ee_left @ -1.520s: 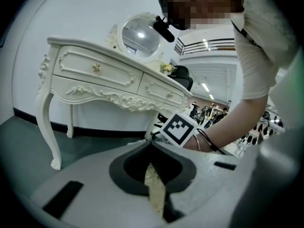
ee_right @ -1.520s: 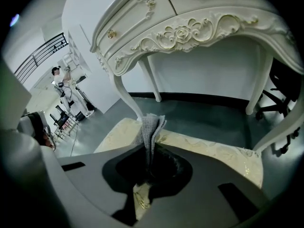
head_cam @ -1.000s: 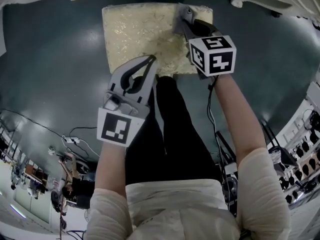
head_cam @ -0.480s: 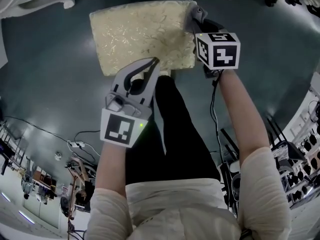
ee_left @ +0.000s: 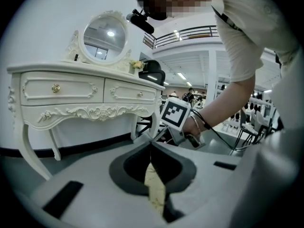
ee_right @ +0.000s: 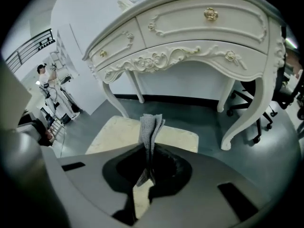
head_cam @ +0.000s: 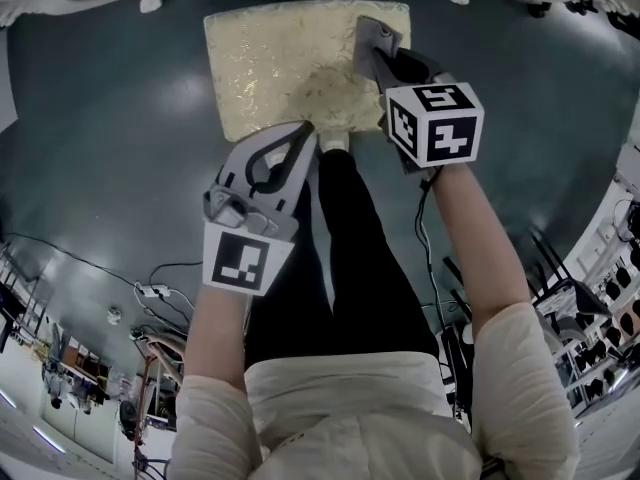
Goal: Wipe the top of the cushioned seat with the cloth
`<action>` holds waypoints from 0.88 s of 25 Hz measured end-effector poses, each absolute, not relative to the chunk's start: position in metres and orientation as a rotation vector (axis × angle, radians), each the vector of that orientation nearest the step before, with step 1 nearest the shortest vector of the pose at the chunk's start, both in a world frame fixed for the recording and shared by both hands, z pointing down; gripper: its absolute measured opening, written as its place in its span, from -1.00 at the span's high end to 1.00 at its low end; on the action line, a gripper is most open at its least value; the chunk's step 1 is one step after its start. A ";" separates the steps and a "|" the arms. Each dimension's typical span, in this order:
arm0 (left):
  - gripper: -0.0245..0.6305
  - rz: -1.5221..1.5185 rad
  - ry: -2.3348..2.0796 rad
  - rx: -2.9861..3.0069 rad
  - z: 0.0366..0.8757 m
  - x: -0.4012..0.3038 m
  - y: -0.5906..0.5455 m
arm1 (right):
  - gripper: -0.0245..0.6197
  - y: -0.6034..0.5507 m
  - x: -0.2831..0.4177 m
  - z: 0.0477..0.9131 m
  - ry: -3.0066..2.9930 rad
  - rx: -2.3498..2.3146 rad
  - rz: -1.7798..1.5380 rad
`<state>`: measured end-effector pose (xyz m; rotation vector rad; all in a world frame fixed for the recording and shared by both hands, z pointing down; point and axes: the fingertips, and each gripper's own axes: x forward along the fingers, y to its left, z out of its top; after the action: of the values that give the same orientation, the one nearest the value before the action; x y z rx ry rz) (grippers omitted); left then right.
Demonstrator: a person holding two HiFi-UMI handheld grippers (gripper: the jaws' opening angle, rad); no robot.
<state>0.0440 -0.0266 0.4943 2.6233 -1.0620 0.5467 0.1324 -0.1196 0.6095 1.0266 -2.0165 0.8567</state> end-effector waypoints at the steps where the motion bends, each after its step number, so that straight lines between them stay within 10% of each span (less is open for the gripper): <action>1: 0.92 0.551 -1.060 2.629 0.494 0.036 -0.024 | 0.84 -0.114 0.118 0.608 -2.029 1.007 0.861; 22: 0.92 0.498 -1.211 2.487 0.514 -0.127 0.006 | 0.84 -0.060 -0.093 0.648 -2.054 0.783 0.923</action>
<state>-0.1271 0.0056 0.5136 2.4874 -1.2108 0.4983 -0.0932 -0.0597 0.6479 0.7831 -2.0537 0.9227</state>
